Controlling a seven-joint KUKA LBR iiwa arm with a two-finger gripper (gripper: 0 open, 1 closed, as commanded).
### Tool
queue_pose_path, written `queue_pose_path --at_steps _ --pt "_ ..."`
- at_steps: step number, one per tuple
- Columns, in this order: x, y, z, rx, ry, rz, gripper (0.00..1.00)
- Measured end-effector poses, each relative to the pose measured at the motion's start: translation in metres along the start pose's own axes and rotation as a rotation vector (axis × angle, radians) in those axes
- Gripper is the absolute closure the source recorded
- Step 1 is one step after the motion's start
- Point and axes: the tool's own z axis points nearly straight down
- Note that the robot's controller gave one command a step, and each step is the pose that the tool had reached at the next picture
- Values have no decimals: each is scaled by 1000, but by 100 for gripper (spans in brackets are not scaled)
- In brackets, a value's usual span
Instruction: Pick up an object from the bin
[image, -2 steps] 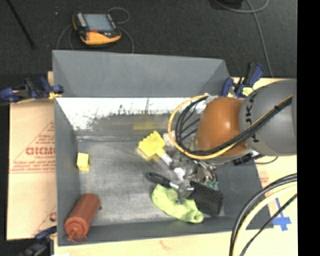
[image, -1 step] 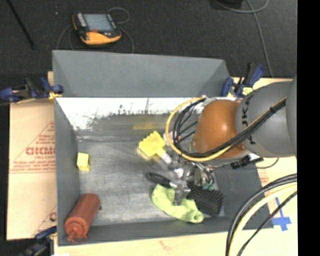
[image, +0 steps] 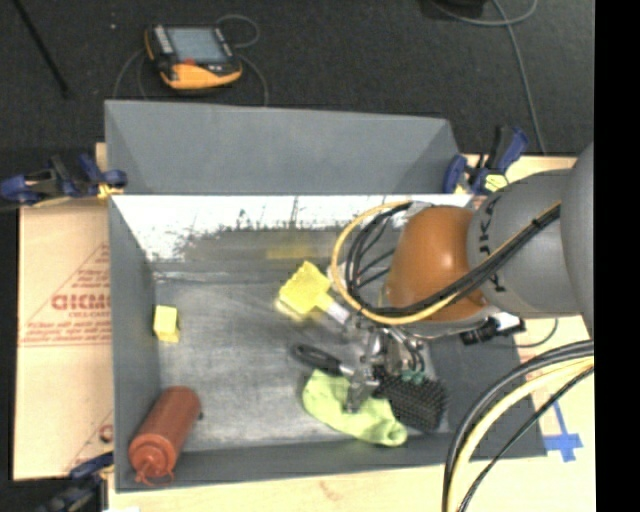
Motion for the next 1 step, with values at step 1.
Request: queue_pose_path --at_steps 1 --pt "8 6 2 2 -8 40 0"
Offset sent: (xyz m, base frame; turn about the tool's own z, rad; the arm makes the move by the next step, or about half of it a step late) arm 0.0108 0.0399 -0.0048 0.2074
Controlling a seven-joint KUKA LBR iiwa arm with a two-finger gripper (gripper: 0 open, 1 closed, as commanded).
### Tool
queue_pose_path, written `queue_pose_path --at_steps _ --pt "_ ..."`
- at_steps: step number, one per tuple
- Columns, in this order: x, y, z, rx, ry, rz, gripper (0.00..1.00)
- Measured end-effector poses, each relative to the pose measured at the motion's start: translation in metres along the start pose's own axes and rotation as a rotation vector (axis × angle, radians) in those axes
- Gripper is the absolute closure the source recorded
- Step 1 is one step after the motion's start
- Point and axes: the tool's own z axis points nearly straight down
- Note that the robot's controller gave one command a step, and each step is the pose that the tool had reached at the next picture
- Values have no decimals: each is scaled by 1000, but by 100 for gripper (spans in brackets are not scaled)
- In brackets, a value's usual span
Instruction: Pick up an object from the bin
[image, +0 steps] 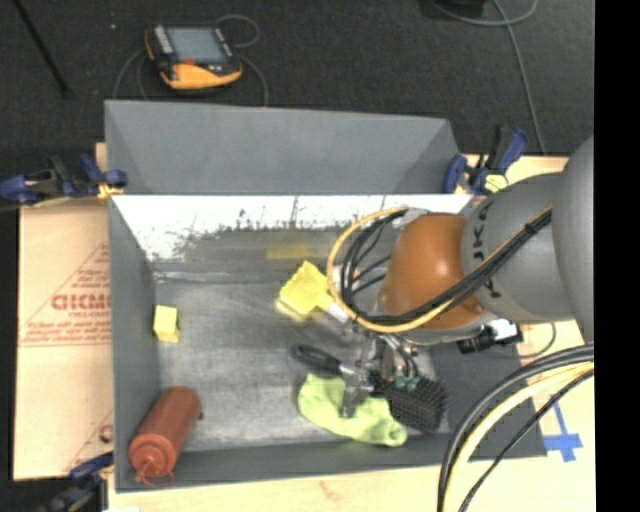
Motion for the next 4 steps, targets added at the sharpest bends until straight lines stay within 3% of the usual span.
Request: queue_pose_path --at_steps 1,2,3,4 --pt "-18 35 0 -1 3 167 100" --pt "-18 35 0 -1 3 167 100" --pt "-2 23 -31 -7 8 214 100" --pt "-15 17 -83 1 12 249 100"
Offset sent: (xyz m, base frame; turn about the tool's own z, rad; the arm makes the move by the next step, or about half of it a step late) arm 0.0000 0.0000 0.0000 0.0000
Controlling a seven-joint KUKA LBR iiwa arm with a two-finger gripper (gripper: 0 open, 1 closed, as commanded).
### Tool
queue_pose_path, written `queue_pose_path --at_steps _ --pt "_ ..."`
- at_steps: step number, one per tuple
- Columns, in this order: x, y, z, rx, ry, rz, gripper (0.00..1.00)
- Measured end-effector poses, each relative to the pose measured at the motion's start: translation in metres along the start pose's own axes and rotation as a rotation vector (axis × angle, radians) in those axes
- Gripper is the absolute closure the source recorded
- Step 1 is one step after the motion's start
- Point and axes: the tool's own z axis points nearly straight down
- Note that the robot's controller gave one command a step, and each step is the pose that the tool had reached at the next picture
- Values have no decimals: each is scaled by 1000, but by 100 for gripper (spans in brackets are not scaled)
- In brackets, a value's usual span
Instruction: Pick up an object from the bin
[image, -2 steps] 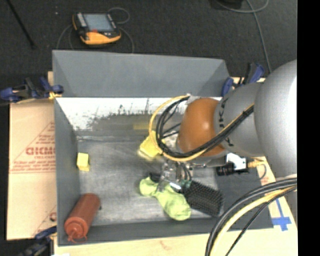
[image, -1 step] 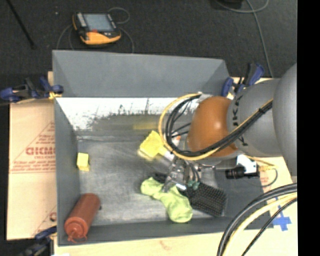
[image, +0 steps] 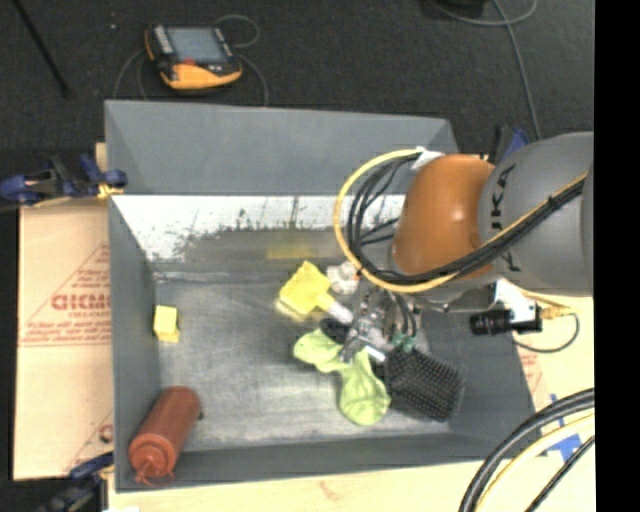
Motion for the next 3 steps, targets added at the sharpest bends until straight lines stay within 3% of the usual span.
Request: queue_pose_path --at_steps 1,2,3 --pt "3 -1 -28 -3 -13 -9 100" --pt "4 0 -17 2 -1 -48 100" --pt "9 1 -77 1 1 -41 100"
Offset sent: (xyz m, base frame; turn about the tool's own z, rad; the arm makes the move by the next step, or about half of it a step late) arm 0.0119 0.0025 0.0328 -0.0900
